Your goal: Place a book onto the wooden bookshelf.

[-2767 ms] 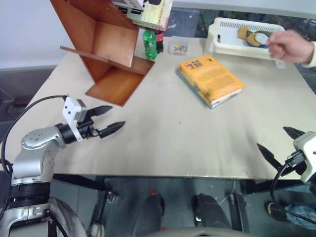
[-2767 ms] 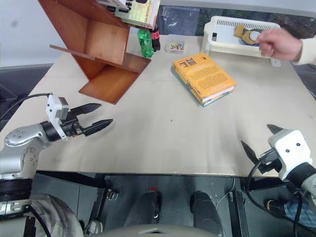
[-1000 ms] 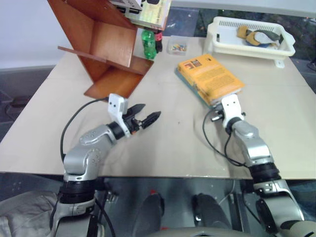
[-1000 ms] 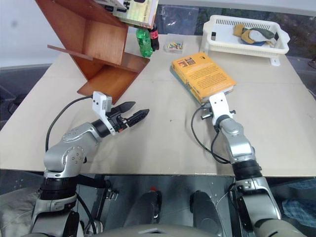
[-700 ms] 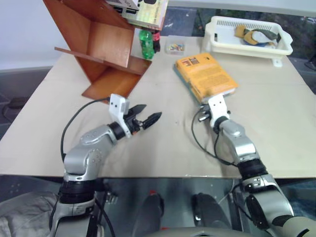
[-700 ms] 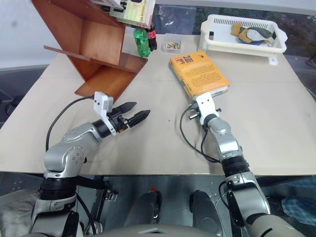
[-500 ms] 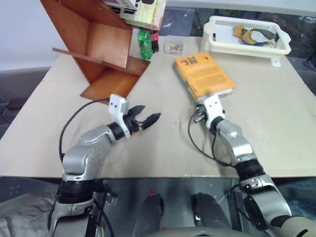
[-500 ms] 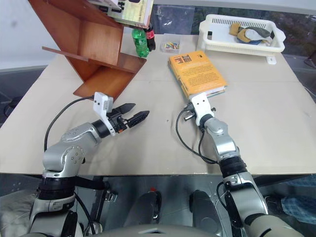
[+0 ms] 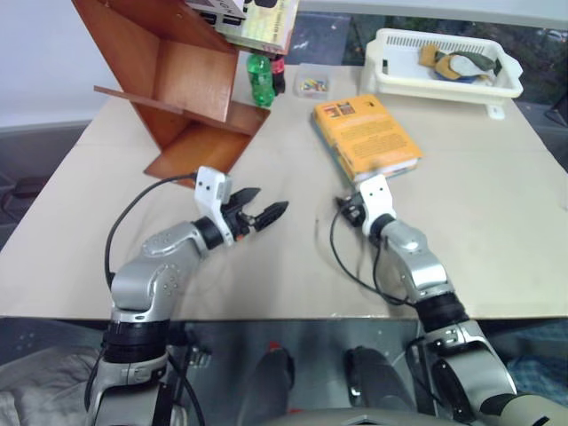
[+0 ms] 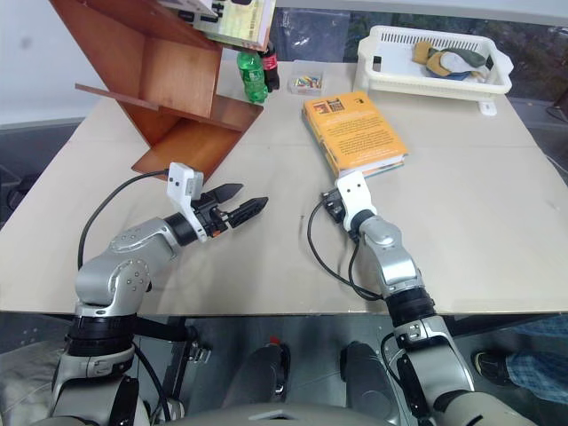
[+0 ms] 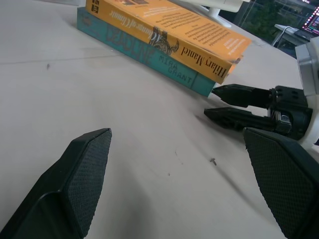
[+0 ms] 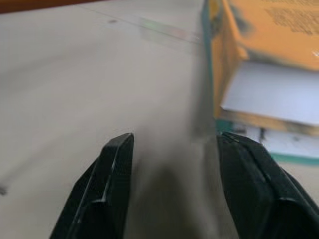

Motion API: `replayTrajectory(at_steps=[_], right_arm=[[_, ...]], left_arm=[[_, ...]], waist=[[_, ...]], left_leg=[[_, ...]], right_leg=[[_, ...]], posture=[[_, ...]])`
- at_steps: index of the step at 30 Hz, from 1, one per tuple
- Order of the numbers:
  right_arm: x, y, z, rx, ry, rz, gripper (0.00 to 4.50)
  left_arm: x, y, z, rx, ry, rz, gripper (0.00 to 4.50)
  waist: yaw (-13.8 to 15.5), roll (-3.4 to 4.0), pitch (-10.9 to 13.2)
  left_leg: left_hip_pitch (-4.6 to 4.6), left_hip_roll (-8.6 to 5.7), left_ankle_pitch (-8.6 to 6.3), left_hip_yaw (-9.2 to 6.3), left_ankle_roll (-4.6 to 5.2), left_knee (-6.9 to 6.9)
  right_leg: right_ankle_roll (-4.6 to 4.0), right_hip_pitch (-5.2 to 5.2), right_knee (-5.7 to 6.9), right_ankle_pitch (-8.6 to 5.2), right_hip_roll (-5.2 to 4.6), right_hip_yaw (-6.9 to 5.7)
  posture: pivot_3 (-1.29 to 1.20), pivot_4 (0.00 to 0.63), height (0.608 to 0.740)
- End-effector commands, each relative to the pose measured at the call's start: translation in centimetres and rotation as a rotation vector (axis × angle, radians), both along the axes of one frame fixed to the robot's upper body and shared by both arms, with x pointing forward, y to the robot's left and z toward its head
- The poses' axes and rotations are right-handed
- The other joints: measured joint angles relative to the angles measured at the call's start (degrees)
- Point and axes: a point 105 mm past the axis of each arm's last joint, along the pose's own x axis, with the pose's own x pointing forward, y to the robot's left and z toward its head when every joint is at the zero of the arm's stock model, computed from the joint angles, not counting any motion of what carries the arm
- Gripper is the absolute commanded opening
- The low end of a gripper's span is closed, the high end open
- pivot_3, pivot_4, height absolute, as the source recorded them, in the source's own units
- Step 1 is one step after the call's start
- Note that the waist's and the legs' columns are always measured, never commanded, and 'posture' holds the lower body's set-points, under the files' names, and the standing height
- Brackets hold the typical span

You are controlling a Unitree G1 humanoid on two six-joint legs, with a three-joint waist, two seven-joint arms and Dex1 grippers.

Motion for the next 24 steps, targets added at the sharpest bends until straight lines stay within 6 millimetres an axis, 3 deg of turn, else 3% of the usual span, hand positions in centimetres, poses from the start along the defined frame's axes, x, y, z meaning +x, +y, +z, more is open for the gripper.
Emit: replayTrajectory(at_steps=[1, 8, 11, 14, 15, 24], right_arm=[[0.4, -0.4, 1.8, 0.036, -0.045, -0.052, 2.48], [1.6, -0.5, 2.5, 0.079, -0.054, -0.114, 2.48], [2.2, -0.6, 2.5, 0.089, -0.053, -0.14, 1.68], [2.7, -0.5, 2.6, 0.093, -0.056, -0.152, 0.2], [2.8, -0.4, 2.6, 0.094, -0.056, -0.151, 0.04], [2.1, 0.7, 2.1, 0.084, -0.047, -0.084, 0.04]], left_arm=[[0.1, -0.2, 1.1, 0.005, -0.038, -0.008, 4.5], [0.2, -0.1, 1.1, 0.01, -0.034, -0.006, 4.5], [0.1, 0.0, 1.0, 0.012, -0.034, -0.002, 4.5], [0.1, 0.1, 1.0, 0.015, -0.034, 0.004, 4.5], [0.0, 0.2, 1.0, 0.016, -0.034, 0.007, 4.5], [-0.2, 0.5, 1.1, 0.018, -0.035, 0.024, 4.5]], waist=[[0.0, 0.0, 0.0], [0.0, 0.0, 0.0], [0.0, 0.0, 0.0], [-0.1, 0.0, 0.0], [-0.1, 0.0, 0.0], [-0.1, 0.01, 0.0]], left_leg=[[0.0, 0.0, 0.0, 0.0, 0.0, 0.0], [0.0, 0.0, 0.0, 0.01, 0.0, -0.01], [0.0, 0.0, 0.0, 0.0, 0.0, -0.01], [-0.01, 0.0, 0.0, 0.0, 0.0, -0.03], [-0.01, 0.0, 0.0, 0.0, 0.0, -0.03], [0.0, 0.0, 0.0, 0.0, 0.0, -0.05]], right_leg=[[0.0, 0.0, 0.0, 0.0, 0.0, 0.0], [0.0, 0.0, 0.0, 0.0, 0.0, 0.0], [0.0, -0.01, 0.0, 0.0, 0.0, 0.0], [0.0, -0.01, -0.02, 0.0, 0.0, 0.0], [0.0, -0.01, -0.02, 0.0, 0.0, 0.0], [0.0, -0.01, -0.02, 0.0, 0.0, 0.0]], posture=[[0.0, 0.15, 0.74], [0.0, 0.15, 0.74], [0.0, 0.15, 0.74], [0.0, 0.15, 0.74], [0.0, 0.15, 0.74], [0.0, 0.15, 0.74]])
